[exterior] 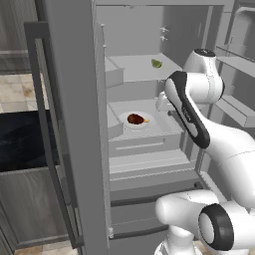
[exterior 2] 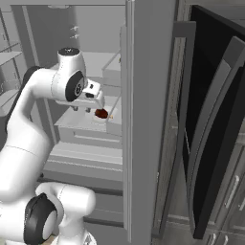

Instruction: Transport the steak from the fridge to the microwave and turn on the microwave.

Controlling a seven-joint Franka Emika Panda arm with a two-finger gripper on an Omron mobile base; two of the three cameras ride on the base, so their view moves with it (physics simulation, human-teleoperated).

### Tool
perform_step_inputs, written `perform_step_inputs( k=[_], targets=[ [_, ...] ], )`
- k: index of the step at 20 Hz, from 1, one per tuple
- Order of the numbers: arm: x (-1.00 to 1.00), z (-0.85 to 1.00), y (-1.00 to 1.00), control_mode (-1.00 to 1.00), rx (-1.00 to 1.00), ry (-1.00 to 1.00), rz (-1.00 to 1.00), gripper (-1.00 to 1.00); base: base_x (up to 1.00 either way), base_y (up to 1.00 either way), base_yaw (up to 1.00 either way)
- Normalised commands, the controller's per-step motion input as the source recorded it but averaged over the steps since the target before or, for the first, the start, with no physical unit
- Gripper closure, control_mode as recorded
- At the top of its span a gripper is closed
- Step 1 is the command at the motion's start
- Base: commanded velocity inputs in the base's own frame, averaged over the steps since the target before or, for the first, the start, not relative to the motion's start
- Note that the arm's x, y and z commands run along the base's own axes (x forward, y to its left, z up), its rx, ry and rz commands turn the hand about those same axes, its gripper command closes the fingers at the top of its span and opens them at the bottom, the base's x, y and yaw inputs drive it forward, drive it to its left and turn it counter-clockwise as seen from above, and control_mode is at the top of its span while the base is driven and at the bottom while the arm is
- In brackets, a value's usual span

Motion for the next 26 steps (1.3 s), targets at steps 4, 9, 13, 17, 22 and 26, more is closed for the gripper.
perform_step_inputs(
  k=[4,9,13,17,22,26],
  targets=[
    [-0.01,-0.03,0.0,-1.0,0.0,0.0,0.07,-1.0,0.0,0.0,0.0],
    [0.0,-0.11,0.03,-1.0,0.0,0.0,0.15,-1.0,0.0,0.0,0.0],
    [0.0,-0.1,0.04,-1.0,-0.01,-0.05,0.16,-1.0,0.0,0.0,0.0],
    [0.0,-0.19,0.03,-1.0,-0.02,-0.19,0.15,-1.0,0.0,0.0,0.0],
    [0.06,-0.27,0.08,-1.0,-0.02,-0.11,0.15,-1.0,0.0,0.0,0.0],
    [0.32,-0.32,0.18,-1.0,-0.03,0.0,0.15,-1.0,0.0,0.0,0.0]
  ],
)
